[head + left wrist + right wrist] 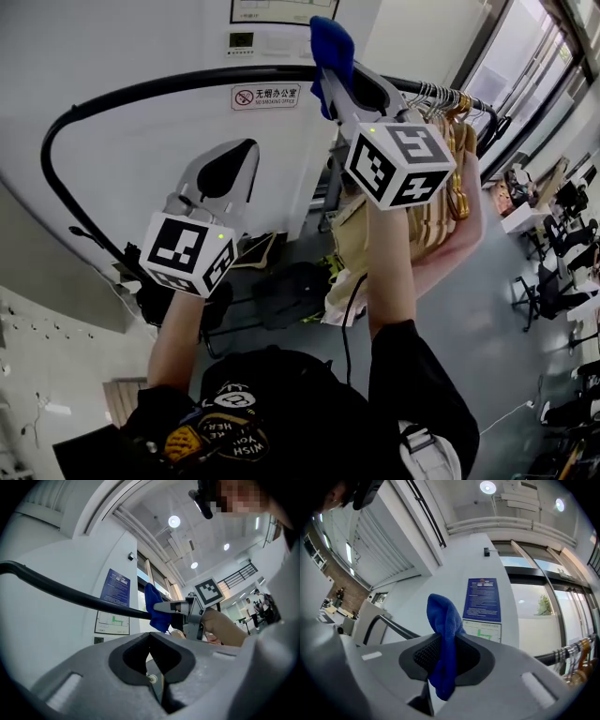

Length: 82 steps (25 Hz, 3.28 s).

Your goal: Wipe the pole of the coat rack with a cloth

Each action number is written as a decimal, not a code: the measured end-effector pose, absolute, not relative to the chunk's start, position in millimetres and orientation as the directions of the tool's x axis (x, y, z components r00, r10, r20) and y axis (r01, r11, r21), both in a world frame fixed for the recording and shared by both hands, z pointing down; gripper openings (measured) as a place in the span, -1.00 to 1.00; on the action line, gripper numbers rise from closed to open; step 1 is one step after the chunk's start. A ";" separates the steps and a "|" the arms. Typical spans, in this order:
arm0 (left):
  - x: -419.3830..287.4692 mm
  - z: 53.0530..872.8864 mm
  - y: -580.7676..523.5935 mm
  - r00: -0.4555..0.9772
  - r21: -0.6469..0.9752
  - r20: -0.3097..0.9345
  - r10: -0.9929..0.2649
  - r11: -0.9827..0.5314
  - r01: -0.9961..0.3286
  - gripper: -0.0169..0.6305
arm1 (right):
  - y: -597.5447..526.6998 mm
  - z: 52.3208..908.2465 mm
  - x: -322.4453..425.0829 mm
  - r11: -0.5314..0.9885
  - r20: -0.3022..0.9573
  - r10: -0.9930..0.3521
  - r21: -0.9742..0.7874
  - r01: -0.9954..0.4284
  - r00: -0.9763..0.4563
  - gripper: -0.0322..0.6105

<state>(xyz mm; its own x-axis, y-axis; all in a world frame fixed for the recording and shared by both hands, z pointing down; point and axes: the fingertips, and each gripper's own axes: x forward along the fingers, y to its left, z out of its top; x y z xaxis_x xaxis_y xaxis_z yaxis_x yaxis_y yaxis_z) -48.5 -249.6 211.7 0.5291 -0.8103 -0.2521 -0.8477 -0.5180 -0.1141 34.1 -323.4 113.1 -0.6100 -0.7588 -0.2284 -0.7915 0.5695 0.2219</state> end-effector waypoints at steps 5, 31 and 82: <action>-97.9 217.2 -238.3 0.458 -0.067 -0.278 -0.844 -0.459 -0.886 -0.94 | -286.2 118.3 -74.3 0.692 -0.234 -0.634 0.255 -0.676 -0.737 -0.67; -104.6 213.4 -245.0 0.482 -0.040 -0.289 -0.827 -0.492 -0.870 -0.95 | -319.5 123.0 15.4 0.631 -0.287 -0.708 0.155 -0.760 -0.645 -0.67; -155.6 240.1 -237.9 0.365 0.041 -0.284 -0.887 -0.391 -0.919 -0.95 | -302.5 128.8 -77.5 0.723 -0.250 -0.607 0.222 -0.655 -0.755 -0.67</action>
